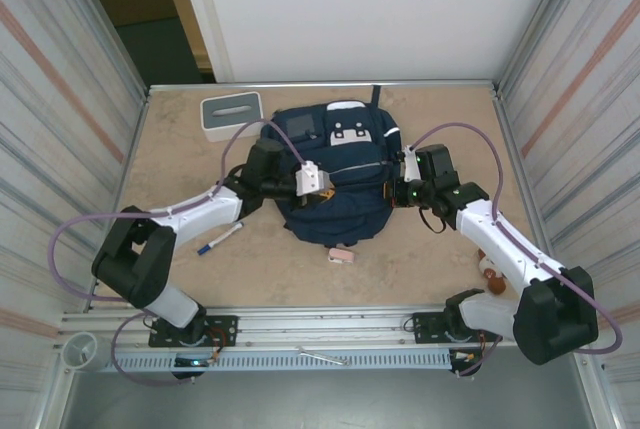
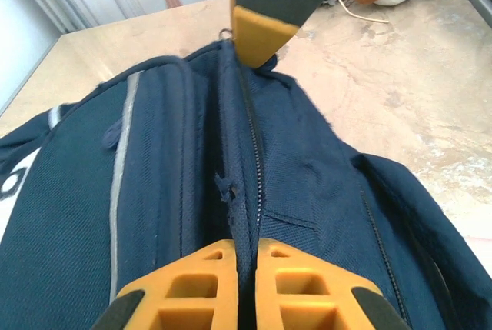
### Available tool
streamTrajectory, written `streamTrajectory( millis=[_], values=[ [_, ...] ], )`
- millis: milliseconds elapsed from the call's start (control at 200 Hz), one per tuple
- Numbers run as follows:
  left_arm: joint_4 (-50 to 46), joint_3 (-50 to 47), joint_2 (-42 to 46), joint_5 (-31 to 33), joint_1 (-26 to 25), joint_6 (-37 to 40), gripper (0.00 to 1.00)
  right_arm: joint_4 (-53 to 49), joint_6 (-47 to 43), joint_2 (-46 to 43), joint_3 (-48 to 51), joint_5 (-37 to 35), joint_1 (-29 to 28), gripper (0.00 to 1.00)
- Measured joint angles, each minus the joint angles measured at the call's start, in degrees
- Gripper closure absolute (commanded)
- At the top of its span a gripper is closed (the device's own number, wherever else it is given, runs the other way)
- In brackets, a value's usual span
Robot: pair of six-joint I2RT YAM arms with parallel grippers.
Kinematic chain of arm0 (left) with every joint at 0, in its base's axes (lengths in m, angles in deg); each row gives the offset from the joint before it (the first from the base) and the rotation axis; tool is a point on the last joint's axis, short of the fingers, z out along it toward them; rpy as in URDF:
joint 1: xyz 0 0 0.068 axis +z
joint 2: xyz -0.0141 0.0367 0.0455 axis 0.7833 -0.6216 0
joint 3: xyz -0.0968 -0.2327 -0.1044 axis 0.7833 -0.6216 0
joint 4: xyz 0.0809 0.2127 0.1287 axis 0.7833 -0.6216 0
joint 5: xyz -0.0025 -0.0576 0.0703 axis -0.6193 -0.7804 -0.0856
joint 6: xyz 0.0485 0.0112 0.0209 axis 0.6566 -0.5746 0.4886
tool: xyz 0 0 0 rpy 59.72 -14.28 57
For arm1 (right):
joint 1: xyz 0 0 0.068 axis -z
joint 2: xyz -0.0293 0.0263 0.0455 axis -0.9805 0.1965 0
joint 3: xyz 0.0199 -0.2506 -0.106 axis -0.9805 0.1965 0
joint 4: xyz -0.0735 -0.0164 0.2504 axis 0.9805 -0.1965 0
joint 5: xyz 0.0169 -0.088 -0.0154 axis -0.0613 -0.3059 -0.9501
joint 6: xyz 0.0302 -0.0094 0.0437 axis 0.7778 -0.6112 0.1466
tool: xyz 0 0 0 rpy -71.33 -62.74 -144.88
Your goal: Pack the student bag
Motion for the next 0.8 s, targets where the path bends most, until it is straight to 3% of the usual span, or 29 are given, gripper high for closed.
streamTrajectory(
  millis=[115,195,341,531,651,797],
  values=[
    [0.33,-0.07,0.00,1.86,0.85,0.00,0.73,0.96,0.04,0.00,0.00,1.07,-0.37,1.00],
    [0.07,-0.26,0.11,4.20,0.85,-0.37,0.54,1.14,0.11,0.00,0.00,1.18,-0.37,1.00],
    [-2.45,-0.48,2.64,10.67,-2.71,-0.24,0.36,1.18,0.31,-0.04,0.00,1.40,-1.38,1.00],
    [-6.14,3.45,2.47,17.07,-10.86,1.46,0.33,1.46,1.64,-0.52,0.00,2.05,-3.08,1.00],
    [-7.96,8.68,-1.33,19.61,-13.25,2.64,0.36,1.46,2.08,-1.05,0.00,2.86,-4.66,1.00],
    [-9.55,12.28,-5.25,21.31,-13.75,4.31,0.53,1.22,2.21,-1.55,0.00,3.04,-6.19,1.00]
  ],
)
